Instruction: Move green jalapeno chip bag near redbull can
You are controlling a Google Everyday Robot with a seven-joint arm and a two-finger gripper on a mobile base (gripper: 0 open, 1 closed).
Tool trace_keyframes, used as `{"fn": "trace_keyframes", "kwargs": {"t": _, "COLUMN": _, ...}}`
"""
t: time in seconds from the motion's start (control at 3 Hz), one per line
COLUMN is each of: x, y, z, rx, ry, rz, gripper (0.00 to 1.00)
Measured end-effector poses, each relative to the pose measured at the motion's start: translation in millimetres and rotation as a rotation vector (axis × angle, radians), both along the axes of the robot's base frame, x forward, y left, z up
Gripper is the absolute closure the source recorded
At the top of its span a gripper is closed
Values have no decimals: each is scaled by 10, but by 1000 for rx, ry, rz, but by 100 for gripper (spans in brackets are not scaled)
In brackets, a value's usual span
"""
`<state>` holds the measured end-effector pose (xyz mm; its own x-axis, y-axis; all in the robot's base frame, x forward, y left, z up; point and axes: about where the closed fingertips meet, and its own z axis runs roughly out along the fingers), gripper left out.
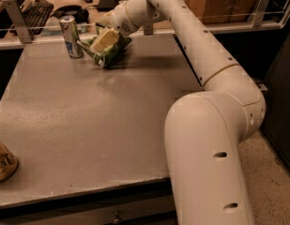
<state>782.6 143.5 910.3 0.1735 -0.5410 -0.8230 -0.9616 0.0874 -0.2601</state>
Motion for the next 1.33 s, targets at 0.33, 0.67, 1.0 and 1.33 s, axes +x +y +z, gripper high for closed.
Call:
{"fn": "trace_keyframes", "kwargs": {"t": 0.33, "x": -46, "y": -19, "z": 94, "rx": 9, "ry": -14, "rz": 11, "gripper": 0}}
{"fn": "trace_keyframes", "kwargs": {"t": 0.67, "x": -215, "y": -277, "z": 366, "rx": 36, "ry": -40, "rz": 20, "gripper": 0}}
{"fn": "trace_keyframes", "kwargs": {"t": 1.0, "x": -383, "y": -573, "z": 596, "rx": 48, "ry": -57, "rz": 16, "gripper": 0}}
{"fn": "trace_keyframes", "kwargs": {"t": 1.33, "x": -536, "y": -939, "z": 806, "rx": 73, "ry": -64, "rz": -12, "gripper": 0}}
